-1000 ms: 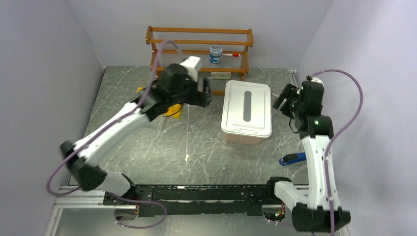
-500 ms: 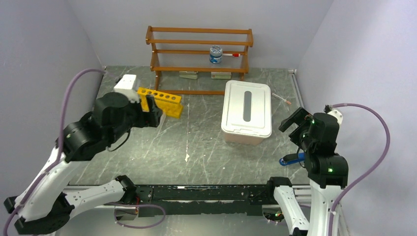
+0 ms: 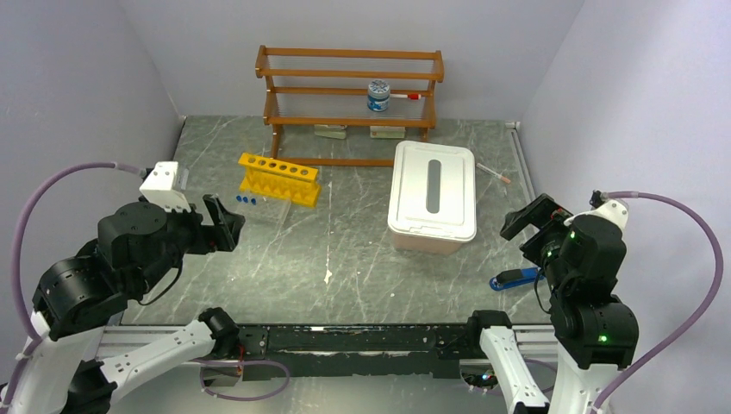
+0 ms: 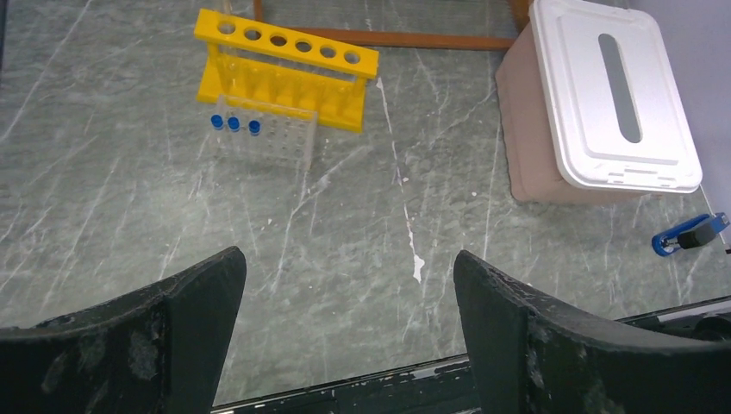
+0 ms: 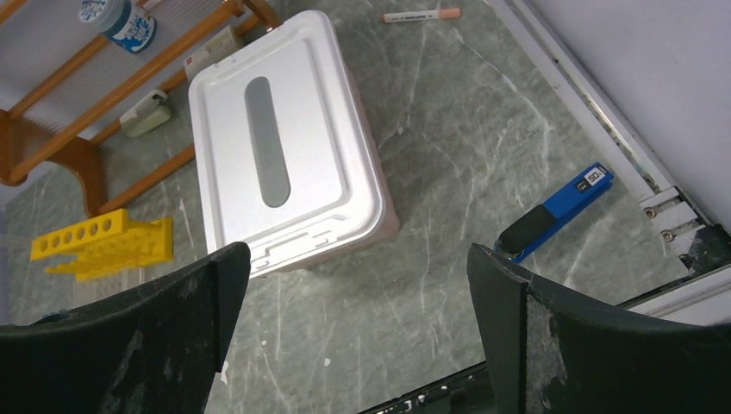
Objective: Organize the chemistry lab equipment
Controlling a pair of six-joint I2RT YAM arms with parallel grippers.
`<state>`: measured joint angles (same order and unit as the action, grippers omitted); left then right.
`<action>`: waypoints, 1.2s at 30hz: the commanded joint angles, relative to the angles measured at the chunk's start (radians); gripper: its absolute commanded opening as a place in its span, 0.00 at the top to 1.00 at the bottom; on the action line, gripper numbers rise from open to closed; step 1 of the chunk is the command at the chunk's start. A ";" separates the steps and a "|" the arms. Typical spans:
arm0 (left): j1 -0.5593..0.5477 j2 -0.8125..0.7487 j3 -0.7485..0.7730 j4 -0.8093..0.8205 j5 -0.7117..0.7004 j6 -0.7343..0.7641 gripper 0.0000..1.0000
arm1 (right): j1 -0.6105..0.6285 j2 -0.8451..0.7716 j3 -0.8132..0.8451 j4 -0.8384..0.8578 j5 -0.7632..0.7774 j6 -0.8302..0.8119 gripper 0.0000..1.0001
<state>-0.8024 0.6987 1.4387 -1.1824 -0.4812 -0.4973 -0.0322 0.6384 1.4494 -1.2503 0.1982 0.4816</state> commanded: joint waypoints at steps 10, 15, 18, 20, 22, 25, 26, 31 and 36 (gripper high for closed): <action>-0.004 -0.014 -0.035 0.004 -0.014 0.003 0.05 | 0.016 -0.010 -0.042 -0.006 -0.034 -0.059 0.00; -0.004 -0.023 -0.053 0.018 0.000 0.004 0.05 | 0.015 -0.009 -0.063 -0.002 -0.043 -0.058 0.00; -0.005 -0.034 -0.070 0.035 0.013 0.009 0.06 | 0.016 -0.008 -0.070 0.001 -0.046 -0.057 0.00; -0.004 -0.040 -0.081 0.045 0.021 0.010 0.06 | 0.015 -0.010 -0.082 0.008 -0.048 -0.053 0.00; -0.004 -0.050 -0.103 0.062 0.035 0.016 0.06 | 0.015 -0.015 -0.093 0.015 -0.056 -0.051 0.00; -0.004 -0.070 -0.134 0.083 0.051 0.017 0.06 | 0.015 -0.021 -0.108 0.026 -0.070 -0.051 0.00; -0.004 -0.076 -0.141 0.087 0.053 0.017 0.06 | 0.015 -0.022 -0.110 0.026 -0.074 -0.051 0.00; -0.004 -0.104 -0.151 0.096 0.069 0.013 0.06 | 0.015 -0.017 -0.098 0.030 -0.147 -0.064 0.00; -0.004 -0.116 -0.146 0.088 0.064 0.009 0.06 | 0.015 -0.018 -0.082 0.040 -0.194 -0.077 0.00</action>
<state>-0.8024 0.5938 1.2926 -1.1210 -0.4332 -0.4938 -0.0246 0.6323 1.3453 -1.2377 0.0578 0.4297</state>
